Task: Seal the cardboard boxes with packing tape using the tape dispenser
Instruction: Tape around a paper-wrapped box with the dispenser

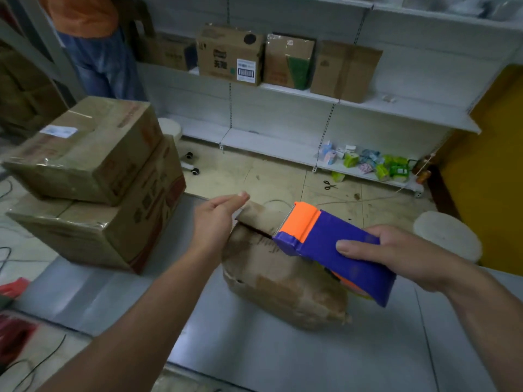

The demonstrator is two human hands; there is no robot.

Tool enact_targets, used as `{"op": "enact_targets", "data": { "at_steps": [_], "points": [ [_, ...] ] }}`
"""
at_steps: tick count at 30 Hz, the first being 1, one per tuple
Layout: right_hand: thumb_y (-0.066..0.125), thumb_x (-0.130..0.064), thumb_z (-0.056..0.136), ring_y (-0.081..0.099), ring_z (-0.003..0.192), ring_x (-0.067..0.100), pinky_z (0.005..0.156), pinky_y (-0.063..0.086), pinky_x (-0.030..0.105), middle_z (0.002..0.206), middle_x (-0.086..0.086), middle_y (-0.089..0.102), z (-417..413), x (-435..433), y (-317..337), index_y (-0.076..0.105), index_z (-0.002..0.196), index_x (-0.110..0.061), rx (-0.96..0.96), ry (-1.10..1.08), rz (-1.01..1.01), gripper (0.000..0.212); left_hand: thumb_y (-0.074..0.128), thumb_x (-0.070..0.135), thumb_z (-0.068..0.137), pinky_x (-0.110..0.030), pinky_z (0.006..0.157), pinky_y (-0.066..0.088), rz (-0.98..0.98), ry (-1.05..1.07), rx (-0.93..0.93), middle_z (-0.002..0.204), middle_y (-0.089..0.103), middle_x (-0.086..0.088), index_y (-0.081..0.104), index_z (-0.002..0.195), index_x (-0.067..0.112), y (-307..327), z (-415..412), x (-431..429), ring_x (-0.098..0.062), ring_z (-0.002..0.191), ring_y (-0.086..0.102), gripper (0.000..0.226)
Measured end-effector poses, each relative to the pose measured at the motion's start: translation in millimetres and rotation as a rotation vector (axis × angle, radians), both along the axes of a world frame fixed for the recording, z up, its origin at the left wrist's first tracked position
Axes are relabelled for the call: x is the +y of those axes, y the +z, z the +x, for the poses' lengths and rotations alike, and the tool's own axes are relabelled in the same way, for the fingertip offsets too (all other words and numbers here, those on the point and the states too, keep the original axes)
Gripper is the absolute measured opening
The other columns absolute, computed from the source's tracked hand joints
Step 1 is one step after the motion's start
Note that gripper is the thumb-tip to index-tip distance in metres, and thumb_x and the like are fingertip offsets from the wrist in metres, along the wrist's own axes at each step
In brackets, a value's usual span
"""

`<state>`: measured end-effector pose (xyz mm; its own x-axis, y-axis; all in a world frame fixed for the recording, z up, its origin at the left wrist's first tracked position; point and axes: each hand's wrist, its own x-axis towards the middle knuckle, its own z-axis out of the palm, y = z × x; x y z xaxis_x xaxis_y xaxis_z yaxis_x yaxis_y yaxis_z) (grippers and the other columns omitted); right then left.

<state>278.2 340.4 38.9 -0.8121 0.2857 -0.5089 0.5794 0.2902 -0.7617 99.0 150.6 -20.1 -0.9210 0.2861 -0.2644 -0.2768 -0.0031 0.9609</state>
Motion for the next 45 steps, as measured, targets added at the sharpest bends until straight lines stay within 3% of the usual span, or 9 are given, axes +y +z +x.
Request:
{"op": "enact_targets", "data": {
  "at_steps": [4, 9, 15, 21, 26, 31, 37, 43, 45],
  "points": [
    [0.075, -0.060, 0.069, 0.065, 0.064, 0.016, 0.055, 0.045, 0.017, 0.082, 0.013, 0.074, -25.4, -6.1, -1.6, 0.070, 0.090, -0.005, -0.111, 0.005, 0.055, 0.059, 0.073, 0.029, 0.086, -0.009, 0.063, 0.038, -0.014, -0.030, -0.069, 0.087, 0.069, 0.018, 0.077, 0.099, 0.018, -17.7, -15.7, -3.2, 0.011, 0.078, 0.057, 0.018],
    [0.070, -0.059, 0.070, 0.067, 0.061, 0.013, 0.059, 0.045, 0.021, 0.077, 0.008, 0.074, -40.5, -7.9, -5.1, 0.070, 0.086, -0.011, -0.230, 0.020, 0.068, 0.051, 0.070, 0.027, 0.088, -0.013, 0.070, 0.045, 0.001, -0.095, -0.124, 0.092, 0.074, 0.009, 0.077, 0.093, 0.020, -38.2, -23.5, -6.8, -0.004, 0.095, 0.065, 0.011],
    [0.072, -0.073, 0.047, 0.070, 0.072, 0.021, 0.067, 0.046, 0.027, 0.085, 0.011, 0.075, -48.9, 0.4, -5.3, 0.071, 0.093, -0.008, -0.296, 0.066, 0.087, 0.080, 0.070, 0.024, 0.088, -0.004, 0.060, 0.046, 0.076, -0.033, -0.153, 0.091, 0.076, 0.007, 0.078, 0.096, 0.014, -42.2, -18.3, -9.9, 0.001, 0.087, 0.068, 0.015],
    [0.070, -0.076, 0.042, 0.072, 0.081, 0.027, 0.077, 0.048, 0.033, 0.086, 0.010, 0.075, -51.3, 3.3, -6.8, 0.069, 0.097, -0.008, -0.316, 0.116, 0.116, 0.087, 0.071, 0.014, 0.087, -0.015, 0.062, 0.053, 0.145, 0.065, -0.231, 0.087, 0.077, -0.005, 0.077, 0.091, 0.007, -47.9, -8.3, -9.9, -0.009, 0.079, 0.071, 0.010],
    [0.077, -0.068, 0.059, 0.073, 0.081, 0.024, 0.071, 0.051, 0.028, 0.085, 0.006, 0.076, -51.4, -1.4, -7.7, 0.071, 0.096, -0.012, -0.294, 0.107, 0.073, 0.068, 0.069, 0.013, 0.088, -0.018, 0.056, 0.052, 0.147, 0.070, -0.257, 0.075, 0.075, -0.006, 0.077, 0.084, 0.007, -51.5, -6.3, -8.1, -0.010, 0.066, 0.068, 0.011],
    [0.075, -0.071, 0.057, 0.073, 0.081, 0.022, 0.072, 0.051, 0.028, 0.085, 0.004, 0.076, -52.5, -4.9, -9.1, 0.071, 0.098, -0.013, -0.309, 0.108, 0.070, 0.071, 0.069, 0.015, 0.089, -0.018, 0.057, 0.052, 0.132, 0.084, -0.275, 0.081, 0.077, -0.004, 0.078, 0.091, 0.010, -60.6, -4.2, -6.5, -0.009, 0.070, 0.071, 0.011],
    [0.071, -0.069, 0.051, 0.073, 0.081, 0.023, 0.074, 0.051, 0.030, 0.086, 0.005, 0.076, -55.1, -3.0, -9.3, 0.070, 0.096, -0.013, -0.331, 0.126, 0.074, 0.072, 0.069, 0.019, 0.088, -0.028, 0.070, 0.056, 0.118, 0.097, -0.305, 0.087, 0.077, -0.006, 0.079, 0.091, 0.011, -65.7, -5.5, -6.3, -0.019, 0.085, 0.073, 0.012],
    [0.075, -0.067, 0.063, 0.073, 0.075, 0.018, 0.065, 0.050, 0.024, 0.081, 0.003, 0.076, -59.5, -6.5, -9.7, 0.069, 0.092, -0.015, -0.328, 0.119, 0.082, 0.060, 0.069, 0.020, 0.088, -0.025, 0.064, 0.057, 0.066, 0.124, -0.325, 0.086, 0.076, -0.007, 0.078, 0.084, 0.012, -68.1, -3.0, -3.5, -0.017, 0.078, 0.070, 0.012],
    [0.076, -0.066, 0.062, 0.073, 0.075, 0.019, 0.065, 0.050, 0.024, 0.081, 0.003, 0.076, -59.3, -7.2, -9.6, 0.070, 0.091, -0.014, -0.335, 0.118, 0.081, 0.060, 0.068, 0.025, 0.089, -0.029, 0.071, 0.056, 0.059, 0.096, -0.344, 0.092, 0.075, -0.005, 0.074, 0.099, 0.005, -74.5, -2.9, -3.1, -0.018, 0.086, 0.069, 0.022]
  ]
}}
